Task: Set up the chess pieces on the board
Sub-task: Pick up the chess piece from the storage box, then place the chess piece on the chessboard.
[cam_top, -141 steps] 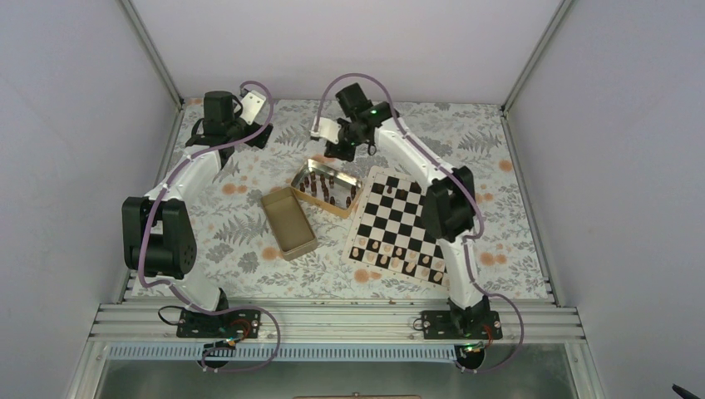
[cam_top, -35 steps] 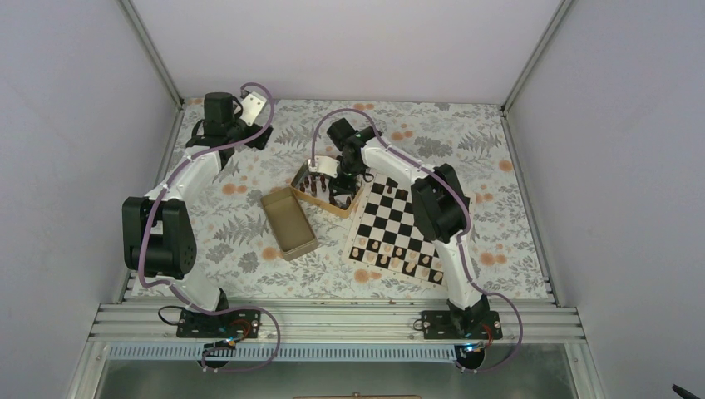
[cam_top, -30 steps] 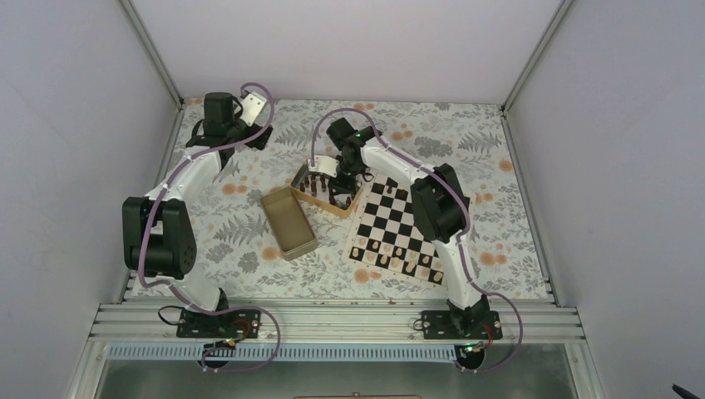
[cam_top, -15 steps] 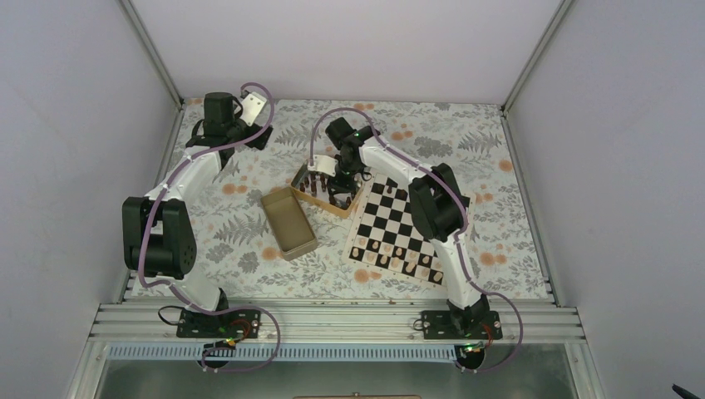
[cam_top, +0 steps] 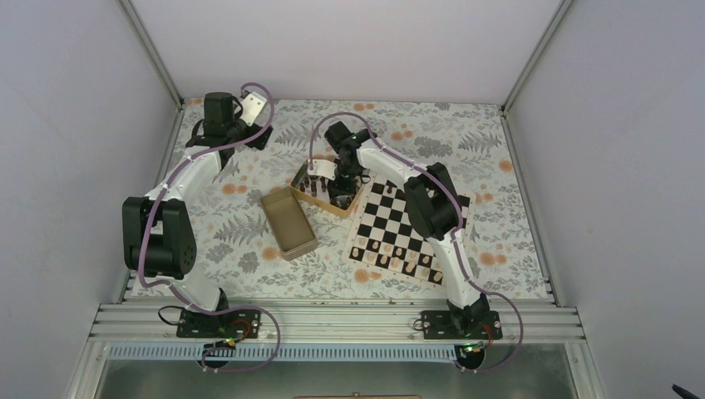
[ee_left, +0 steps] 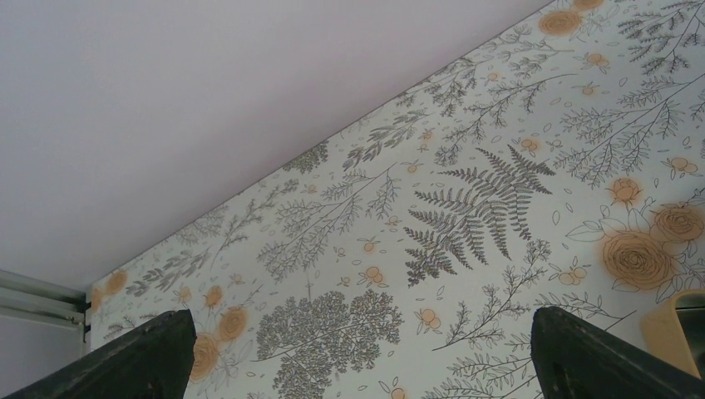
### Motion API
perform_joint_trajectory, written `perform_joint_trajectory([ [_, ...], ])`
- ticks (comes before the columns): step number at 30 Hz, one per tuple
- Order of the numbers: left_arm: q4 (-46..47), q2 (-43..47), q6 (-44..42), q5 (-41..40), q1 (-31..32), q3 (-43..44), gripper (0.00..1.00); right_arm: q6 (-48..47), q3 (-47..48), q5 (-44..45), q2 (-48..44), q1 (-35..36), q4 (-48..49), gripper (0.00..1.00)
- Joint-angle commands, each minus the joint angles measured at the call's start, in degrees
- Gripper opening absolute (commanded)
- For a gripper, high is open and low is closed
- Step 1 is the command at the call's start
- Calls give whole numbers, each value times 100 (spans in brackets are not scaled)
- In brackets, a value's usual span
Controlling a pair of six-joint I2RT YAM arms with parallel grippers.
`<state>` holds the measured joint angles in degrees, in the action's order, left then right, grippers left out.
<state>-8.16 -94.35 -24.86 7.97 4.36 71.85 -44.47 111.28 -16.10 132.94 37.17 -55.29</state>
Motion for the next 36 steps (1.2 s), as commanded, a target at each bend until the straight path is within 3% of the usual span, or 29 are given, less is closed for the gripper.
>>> perform_joint_trajectory([
  [1,177,96,-36,-19,-5,-42,100,-18,144,-90,-3,71,35,18],
  [17,133,200,-1,26,-5,0,100,134,245,491,-1030,-301,-12,13],
  [30,113,220,26,70,-1,31,100,215,-204,426,-1539,-1734,175,14],
  [36,104,197,34,96,8,36,100,149,-942,510,-1605,-2027,484,14],
])
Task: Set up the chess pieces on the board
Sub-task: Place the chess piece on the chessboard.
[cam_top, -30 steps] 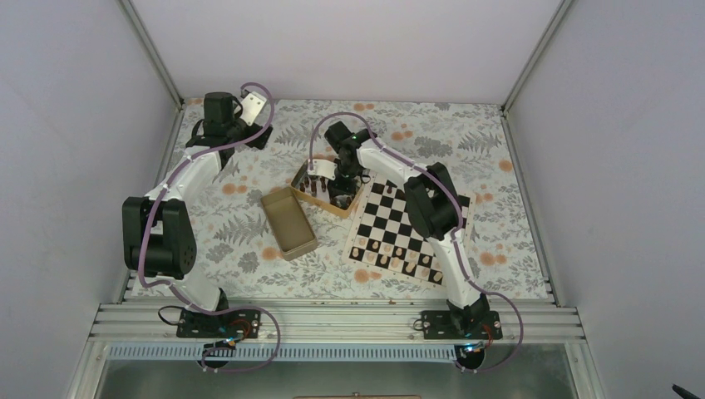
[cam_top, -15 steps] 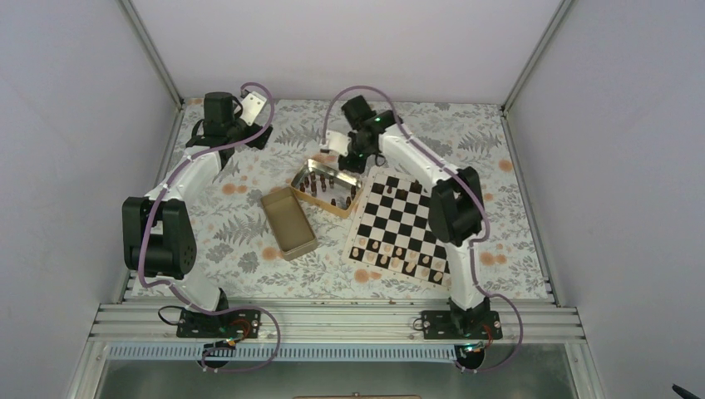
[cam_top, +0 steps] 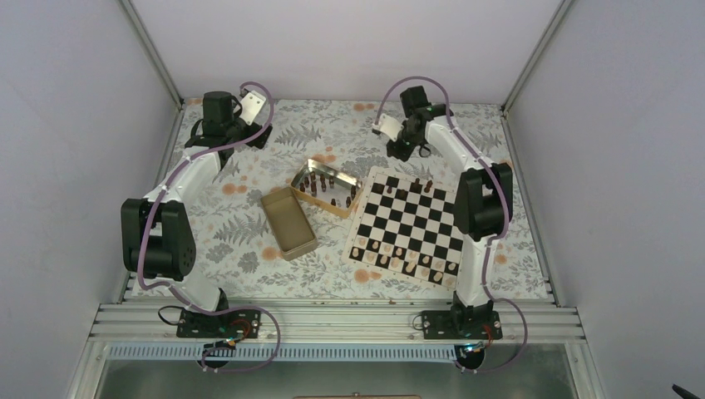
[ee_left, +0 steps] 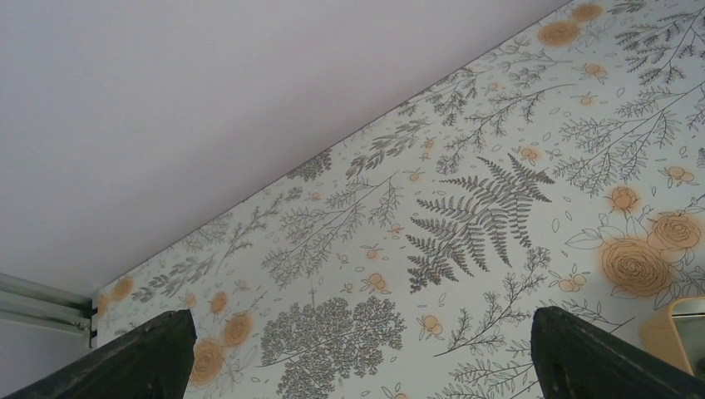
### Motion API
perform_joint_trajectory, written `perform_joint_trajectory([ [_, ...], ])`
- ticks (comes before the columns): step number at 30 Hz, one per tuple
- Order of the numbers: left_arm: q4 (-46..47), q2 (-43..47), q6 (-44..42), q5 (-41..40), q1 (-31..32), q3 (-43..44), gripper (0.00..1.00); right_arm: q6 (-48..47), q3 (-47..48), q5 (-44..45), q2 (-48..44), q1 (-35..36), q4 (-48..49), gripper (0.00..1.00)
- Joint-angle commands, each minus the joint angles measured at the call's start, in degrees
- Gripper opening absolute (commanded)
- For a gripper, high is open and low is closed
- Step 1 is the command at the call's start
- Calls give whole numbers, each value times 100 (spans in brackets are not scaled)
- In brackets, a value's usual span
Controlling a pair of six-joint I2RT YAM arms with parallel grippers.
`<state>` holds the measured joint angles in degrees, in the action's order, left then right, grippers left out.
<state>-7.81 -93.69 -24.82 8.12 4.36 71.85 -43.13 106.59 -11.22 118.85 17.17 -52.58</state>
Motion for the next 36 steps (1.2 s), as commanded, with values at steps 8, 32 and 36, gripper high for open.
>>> perform_joint_trajectory([
  [8,68,110,38,105,7,43,100,-46,-1012,67,-181,-366,372,15],
  [32,2,110,39,146,12,92,100,-219,-1549,164,-213,-585,228,16],
  [36,-9,105,30,150,12,101,100,-261,-1561,105,-183,-590,127,16],
])
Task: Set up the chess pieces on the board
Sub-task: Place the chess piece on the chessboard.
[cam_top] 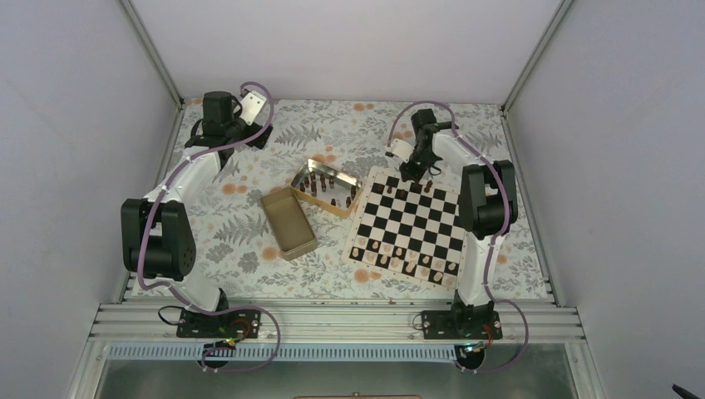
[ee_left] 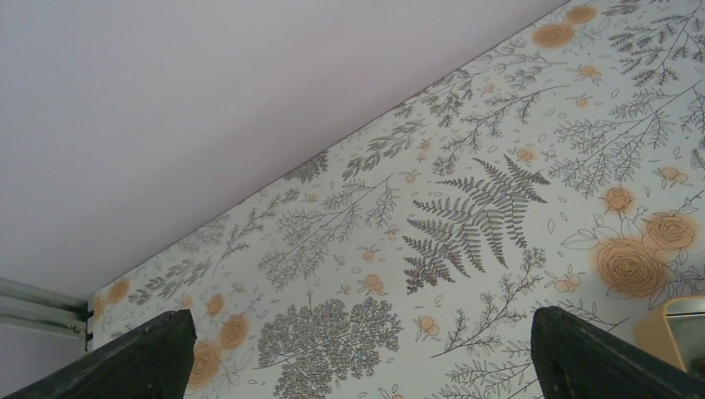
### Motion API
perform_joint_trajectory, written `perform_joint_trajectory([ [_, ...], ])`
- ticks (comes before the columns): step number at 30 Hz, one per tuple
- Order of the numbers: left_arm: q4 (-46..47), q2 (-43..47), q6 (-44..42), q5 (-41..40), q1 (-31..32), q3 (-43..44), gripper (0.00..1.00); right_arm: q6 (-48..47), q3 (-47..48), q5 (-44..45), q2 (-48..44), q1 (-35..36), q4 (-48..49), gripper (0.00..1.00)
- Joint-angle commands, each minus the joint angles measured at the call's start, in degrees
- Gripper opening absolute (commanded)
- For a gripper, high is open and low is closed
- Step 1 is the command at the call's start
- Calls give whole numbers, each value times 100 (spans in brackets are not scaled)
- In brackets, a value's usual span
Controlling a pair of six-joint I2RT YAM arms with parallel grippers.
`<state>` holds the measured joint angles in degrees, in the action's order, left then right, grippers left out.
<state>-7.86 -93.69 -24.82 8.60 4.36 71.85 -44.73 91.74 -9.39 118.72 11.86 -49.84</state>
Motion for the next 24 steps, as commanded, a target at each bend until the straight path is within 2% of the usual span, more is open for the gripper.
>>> perform_joint_trajectory([
  [1,-5,110,30,100,13,101,100,-110,-71,-74,-162,-59,-160,16],
  [24,-3,77,30,82,23,118,100,-194,14,-193,132,-67,-329,18],
])
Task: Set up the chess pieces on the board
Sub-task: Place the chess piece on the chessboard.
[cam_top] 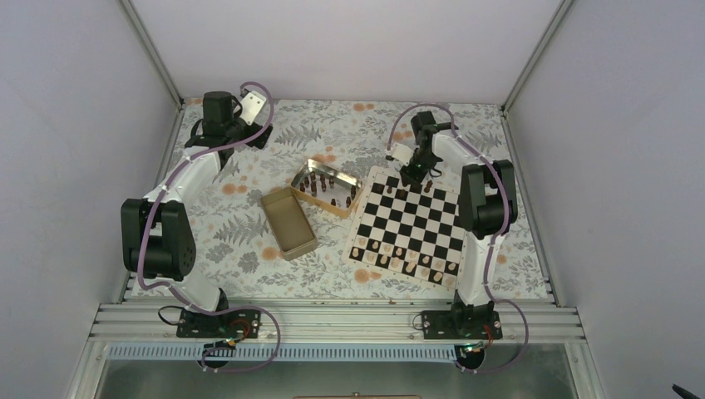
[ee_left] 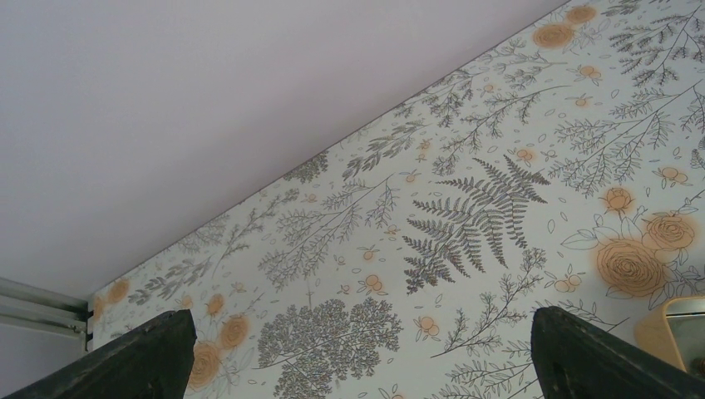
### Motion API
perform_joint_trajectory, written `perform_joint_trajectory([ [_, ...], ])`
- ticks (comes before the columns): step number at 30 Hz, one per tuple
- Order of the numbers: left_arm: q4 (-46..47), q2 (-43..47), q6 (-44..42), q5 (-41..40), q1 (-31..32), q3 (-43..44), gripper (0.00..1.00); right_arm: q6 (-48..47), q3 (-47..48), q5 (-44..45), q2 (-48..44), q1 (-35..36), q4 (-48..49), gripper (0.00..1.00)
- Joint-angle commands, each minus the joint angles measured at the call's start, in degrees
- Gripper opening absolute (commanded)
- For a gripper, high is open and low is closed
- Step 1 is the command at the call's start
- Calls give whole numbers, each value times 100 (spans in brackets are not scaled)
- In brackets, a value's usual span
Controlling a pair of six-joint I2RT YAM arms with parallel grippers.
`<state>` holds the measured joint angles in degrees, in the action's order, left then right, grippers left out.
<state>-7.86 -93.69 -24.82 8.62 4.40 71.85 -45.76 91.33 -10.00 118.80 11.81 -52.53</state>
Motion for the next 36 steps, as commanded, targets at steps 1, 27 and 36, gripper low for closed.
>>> perform_joint_trajectory([
  [1,-3,83,30,78,19,120,100,-91,60,-139,133,-65,-56,18],
  [27,-18,42,10,44,21,121,100,-119,183,-141,237,-72,3,33],
  [36,10,63,17,21,16,94,100,-102,459,-109,-29,-54,-153,46],
])
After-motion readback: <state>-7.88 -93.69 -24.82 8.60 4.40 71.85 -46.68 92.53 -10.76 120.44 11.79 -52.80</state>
